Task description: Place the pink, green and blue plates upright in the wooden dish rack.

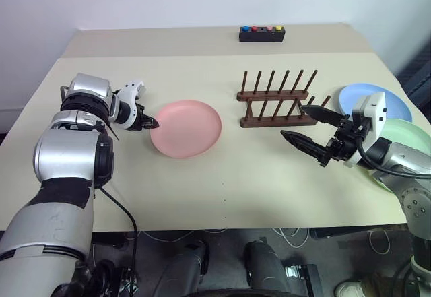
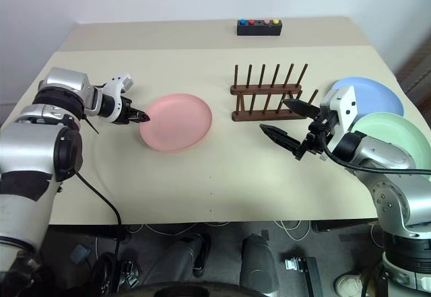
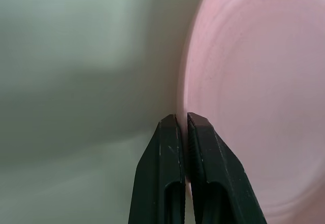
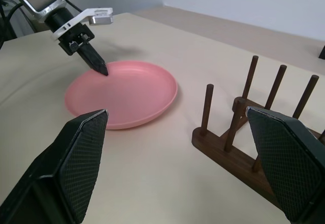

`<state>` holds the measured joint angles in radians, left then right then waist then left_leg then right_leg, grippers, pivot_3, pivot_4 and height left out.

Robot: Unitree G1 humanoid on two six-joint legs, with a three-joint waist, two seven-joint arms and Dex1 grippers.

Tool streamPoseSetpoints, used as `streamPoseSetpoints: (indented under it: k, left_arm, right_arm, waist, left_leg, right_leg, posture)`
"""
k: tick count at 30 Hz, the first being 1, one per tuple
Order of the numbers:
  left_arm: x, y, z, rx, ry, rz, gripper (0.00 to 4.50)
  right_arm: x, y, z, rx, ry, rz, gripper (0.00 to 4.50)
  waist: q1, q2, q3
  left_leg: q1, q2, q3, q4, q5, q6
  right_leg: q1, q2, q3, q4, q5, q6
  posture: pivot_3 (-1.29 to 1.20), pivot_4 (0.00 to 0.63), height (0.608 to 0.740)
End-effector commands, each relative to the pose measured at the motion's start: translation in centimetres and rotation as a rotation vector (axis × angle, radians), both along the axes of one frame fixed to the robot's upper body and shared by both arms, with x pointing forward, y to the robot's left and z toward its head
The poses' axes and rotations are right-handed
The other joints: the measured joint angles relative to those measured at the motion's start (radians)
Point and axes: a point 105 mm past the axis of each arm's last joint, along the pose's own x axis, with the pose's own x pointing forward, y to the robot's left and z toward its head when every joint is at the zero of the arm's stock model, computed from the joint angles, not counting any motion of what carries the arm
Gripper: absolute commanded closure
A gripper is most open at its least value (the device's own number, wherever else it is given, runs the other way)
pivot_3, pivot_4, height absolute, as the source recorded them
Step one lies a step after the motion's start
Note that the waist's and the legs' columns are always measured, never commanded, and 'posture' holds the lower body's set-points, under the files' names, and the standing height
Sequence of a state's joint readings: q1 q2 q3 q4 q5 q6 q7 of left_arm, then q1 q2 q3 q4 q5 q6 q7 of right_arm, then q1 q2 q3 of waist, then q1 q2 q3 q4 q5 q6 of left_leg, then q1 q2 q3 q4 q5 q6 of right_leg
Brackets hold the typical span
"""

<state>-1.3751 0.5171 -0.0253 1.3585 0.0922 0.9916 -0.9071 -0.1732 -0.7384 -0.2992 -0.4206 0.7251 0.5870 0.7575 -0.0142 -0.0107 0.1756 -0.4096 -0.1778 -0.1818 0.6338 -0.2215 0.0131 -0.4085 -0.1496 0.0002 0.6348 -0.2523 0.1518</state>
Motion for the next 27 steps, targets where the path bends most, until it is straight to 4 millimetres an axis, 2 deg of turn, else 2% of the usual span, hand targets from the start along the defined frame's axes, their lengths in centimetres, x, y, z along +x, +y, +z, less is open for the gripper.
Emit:
streamPoseSetpoints:
  k: [1, 7, 9, 12, 15, 18, 19, 24, 27]
  left_arm:
    - [0.1, 0.4, 0.6, -0.009, -0.014, 0.018, 4.46]
    - [0.8, 0.3, 3.6, -0.101, -0.113, 0.009, 4.46]
    - [1.6, 0.3, 5.3, -0.152, -0.223, 0.014, 4.46]
    - [2.3, 1.1, 6.4, -0.155, -0.331, 0.022, 4.46]
    - [2.1, 0.6, 7.3, -0.319, -0.341, 0.041, 4.46]
    - [2.5, -0.1, 9.6, -0.474, -0.495, 0.005, 4.46]
    - [2.8, 0.0, 10.5, -0.497, -0.600, -0.005, 4.46]
    - [2.9, 0.5, 11.9, -0.551, -0.802, 0.052, 4.46]
    - [2.3, 0.4, 12.4, -0.663, -0.892, 0.122, 4.46]
  right_arm:
    - [-0.1, -0.3, 1.0, -0.009, -0.057, -0.011, 0.00]
    - [-0.1, -0.4, 0.8, -0.019, -0.061, -0.014, 0.00]
    - [-0.1, -0.3, 0.8, -0.018, -0.063, -0.013, 0.00]
    - [-0.1, -0.2, 0.8, -0.022, -0.067, -0.006, 0.00]
    - [0.1, -0.1, 1.0, -0.021, -0.069, 0.001, 0.00]
    - [0.4, 0.3, 1.3, -0.016, -0.079, 0.018, 0.00]
    - [0.5, 0.4, 1.5, -0.016, -0.089, 0.025, 0.00]
    - [0.6, 1.0, 2.1, -0.038, -0.158, 0.048, 0.00]
    - [0.7, 1.3, 2.3, -0.032, -0.194, 0.049, 0.00]
  waist:
    - [0.000, 0.000, 0.000]
    - [-0.001, 0.000, 0.000]
    - [-0.002, 0.000, 0.000]
    - [-0.002, 0.000, 0.000]
    - [-0.001, 0.000, 0.000]
    - [-0.002, 0.000, 0.000]
    - [-0.003, 0.000, 0.000]
    - [-0.002, 0.000, 0.000]
    - [-0.001, 0.000, 0.000]
  left_leg:
    - [0.000, 0.000, 0.000, 0.000, 0.000, 0.000]
    - [0.000, 0.000, 0.000, 0.000, 0.000, 0.000]
    - [0.000, 0.000, 0.000, 0.000, 0.000, 0.000]
    - [0.000, 0.000, 0.000, 0.000, 0.000, 0.000]
    - [0.000, 0.000, 0.000, 0.000, 0.000, 0.000]
    - [0.000, 0.000, 0.000, 0.000, 0.000, 0.000]
    - [0.000, 0.000, 0.000, 0.000, 0.000, 0.000]
    - [0.000, 0.001, 0.000, 0.000, 0.003, -0.006]
    - [0.000, 0.001, 0.000, 0.001, 0.003, -0.006]
  right_leg:
    - [0.000, 0.000, 0.000, 0.000, 0.000, 0.000]
    - [0.000, 0.000, 0.000, 0.000, 0.000, 0.000]
    - [0.000, 0.000, 0.000, 0.000, 0.000, 0.000]
    - [0.000, 0.000, 0.000, 0.000, 0.000, 0.000]
    - [0.000, 0.000, 0.000, 0.000, 0.000, 0.000]
    - [0.000, 0.000, 0.000, 0.001, 0.000, 0.000]
    - [0.000, 0.000, 0.000, 0.001, 0.000, 0.000]
    - [-0.001, 0.000, 0.000, 0.001, 0.000, 0.000]
    - [0.000, -0.001, 0.001, 0.001, 0.000, 0.000]
  posture:
    - [0.00, 0.150, 0.740]
    - [0.00, 0.150, 0.740]
    - [0.00, 0.150, 0.740]
    - [0.00, 0.150, 0.740]
    - [0.00, 0.150, 0.740]
    - [0.00, 0.150, 0.740]
    - [0.00, 0.150, 0.740]
    - [0.00, 0.150, 0.740]
    - [0.00, 0.150, 0.740]
